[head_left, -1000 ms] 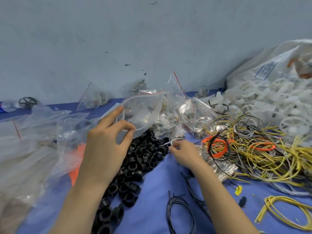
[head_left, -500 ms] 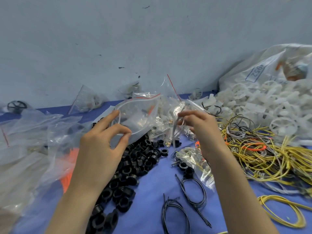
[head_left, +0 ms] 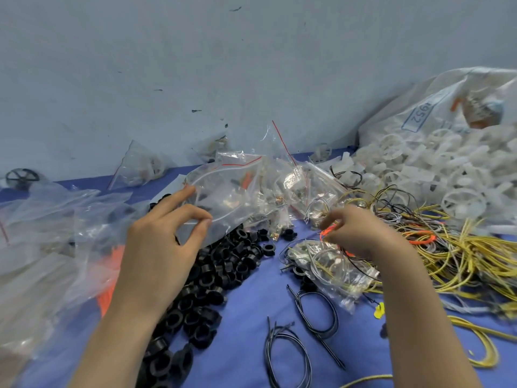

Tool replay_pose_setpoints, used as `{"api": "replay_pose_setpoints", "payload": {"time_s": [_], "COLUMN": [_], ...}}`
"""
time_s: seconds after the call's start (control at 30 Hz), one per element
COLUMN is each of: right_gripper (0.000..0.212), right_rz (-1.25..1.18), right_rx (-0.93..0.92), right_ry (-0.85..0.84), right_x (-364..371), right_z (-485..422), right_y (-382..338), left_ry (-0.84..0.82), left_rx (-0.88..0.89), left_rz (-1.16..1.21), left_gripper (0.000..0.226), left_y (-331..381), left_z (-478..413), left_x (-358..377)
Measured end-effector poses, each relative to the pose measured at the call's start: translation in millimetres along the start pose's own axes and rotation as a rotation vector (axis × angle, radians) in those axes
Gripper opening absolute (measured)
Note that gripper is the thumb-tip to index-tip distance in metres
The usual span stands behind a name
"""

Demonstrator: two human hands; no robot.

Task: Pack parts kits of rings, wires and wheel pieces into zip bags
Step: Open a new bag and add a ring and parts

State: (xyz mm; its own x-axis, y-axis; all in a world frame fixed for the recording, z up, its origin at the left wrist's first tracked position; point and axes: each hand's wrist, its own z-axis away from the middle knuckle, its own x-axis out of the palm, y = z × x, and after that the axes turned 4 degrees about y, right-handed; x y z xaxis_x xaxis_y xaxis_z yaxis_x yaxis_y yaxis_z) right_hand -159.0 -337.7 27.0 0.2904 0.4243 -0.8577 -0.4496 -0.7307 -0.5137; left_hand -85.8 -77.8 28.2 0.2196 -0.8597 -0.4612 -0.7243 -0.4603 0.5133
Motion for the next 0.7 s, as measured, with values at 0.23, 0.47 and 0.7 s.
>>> {"api": "replay_pose_setpoints", "payload": {"time_s": [0.23, 0.47, 0.7], "right_gripper": [0.013, 0.020, 0.026], "right_rz": [0.126, 0.273, 0.009], "right_rx": [0.034, 0.108, 0.088], "right_ry": [-0.240, -0.336, -0.257], "right_x": [20.6, 42.4, 24.3], "right_z": [0.5, -17.4, -5.8], "right_y": [-12.3, 7.8, 12.5], "left_ry": [0.028, 0.008, -0.044], "left_rx": [0.043, 0.037, 0.011], "left_rz": [0.024, 0.041, 0.101], "left_gripper": [0.016, 0.016, 0.014], "left_y": [-1.5, -0.8, 5.8], "left_z": [0.7, 0.6, -1.3], "left_x": [2.1, 1.6, -0.4]}}
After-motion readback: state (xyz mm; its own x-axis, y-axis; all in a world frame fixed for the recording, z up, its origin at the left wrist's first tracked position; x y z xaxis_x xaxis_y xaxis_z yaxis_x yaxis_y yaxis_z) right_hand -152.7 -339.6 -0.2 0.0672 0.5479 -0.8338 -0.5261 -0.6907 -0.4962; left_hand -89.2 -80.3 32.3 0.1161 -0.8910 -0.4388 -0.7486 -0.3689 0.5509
